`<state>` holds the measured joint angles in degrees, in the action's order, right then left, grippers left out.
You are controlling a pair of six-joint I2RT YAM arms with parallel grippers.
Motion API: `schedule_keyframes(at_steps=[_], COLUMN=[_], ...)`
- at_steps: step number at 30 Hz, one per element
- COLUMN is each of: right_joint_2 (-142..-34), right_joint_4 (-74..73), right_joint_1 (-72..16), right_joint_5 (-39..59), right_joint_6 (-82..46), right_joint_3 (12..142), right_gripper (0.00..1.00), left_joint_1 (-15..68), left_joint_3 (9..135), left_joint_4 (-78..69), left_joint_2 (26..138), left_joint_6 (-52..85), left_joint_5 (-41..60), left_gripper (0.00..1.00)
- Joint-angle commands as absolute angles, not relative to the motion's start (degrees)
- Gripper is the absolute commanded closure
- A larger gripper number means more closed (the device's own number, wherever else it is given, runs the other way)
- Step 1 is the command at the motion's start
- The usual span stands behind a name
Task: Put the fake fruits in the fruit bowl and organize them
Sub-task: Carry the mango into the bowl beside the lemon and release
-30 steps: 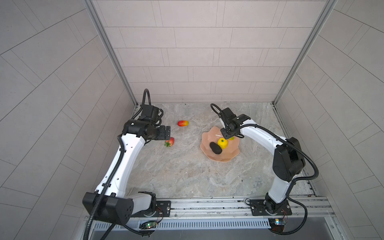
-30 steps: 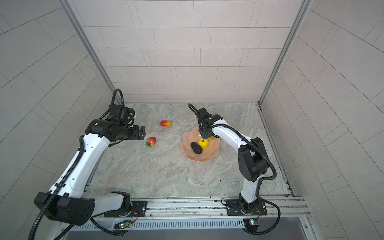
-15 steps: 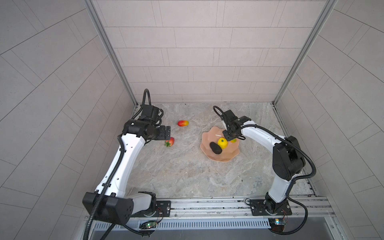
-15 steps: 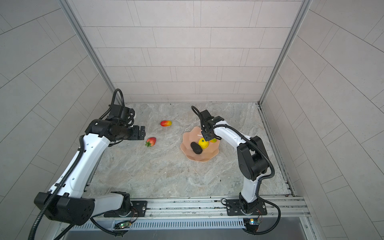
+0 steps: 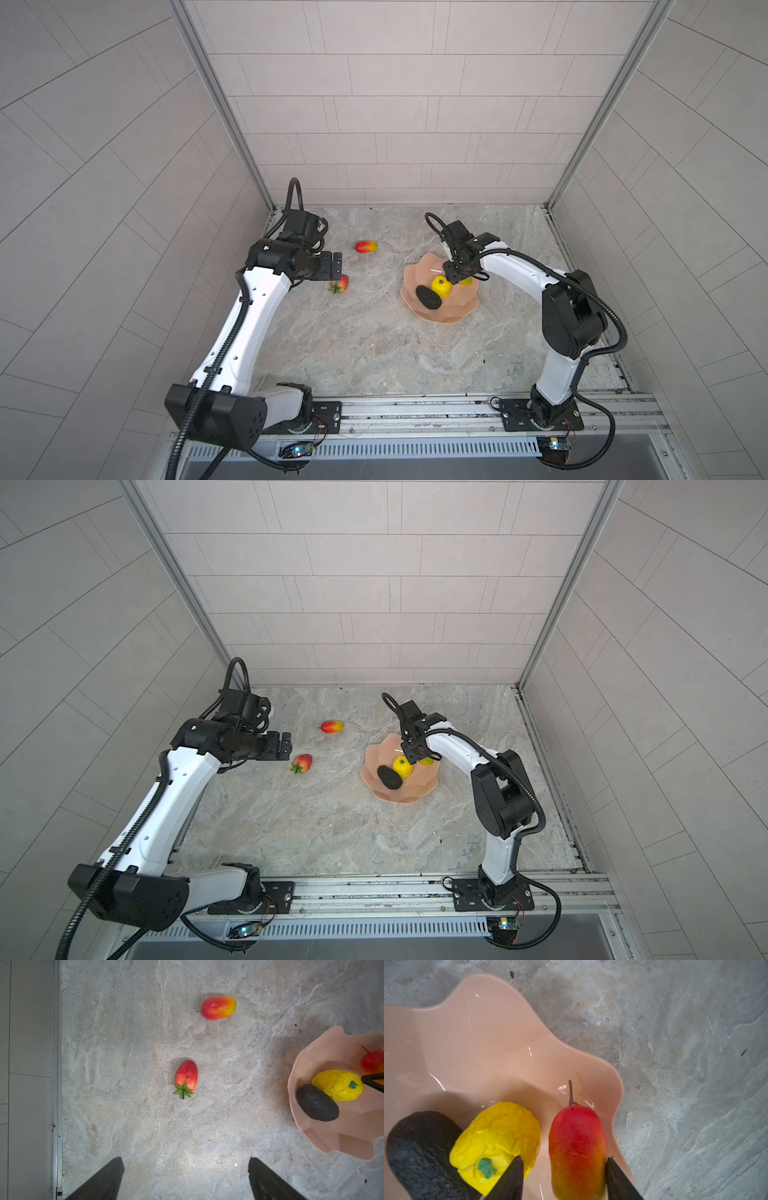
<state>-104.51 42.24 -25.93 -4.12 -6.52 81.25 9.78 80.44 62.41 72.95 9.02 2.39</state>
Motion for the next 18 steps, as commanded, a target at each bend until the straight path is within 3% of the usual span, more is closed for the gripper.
schedule_keyframes(at_steps=[1,7,18], right_joint_2=[-103.6,-103.1,-103.8], right_joint_4=[43.8,44.4,44.2], right_joint_1=[-26.2,-26.3,-26.9], right_joint_5=[-4.0,-4.1,-2.2], right_joint_6=[-6.3,-6.0,-6.1], right_joint_3=[81.7,81.9,82.0], right_gripper=[0.37,0.30,0.33], left_joint_1=[10.1,10.1,10.2], left_joint_3=[80.2,79.9,79.5], left_joint_4=[63.4,63.3,63.1], left_joint_2=[71.9,71.8,71.5], left_joint_6=[9.3,9.4,9.3], left_joint_5=[2.4,2.5,2.7], left_gripper=[0.00,0.00,0.00])
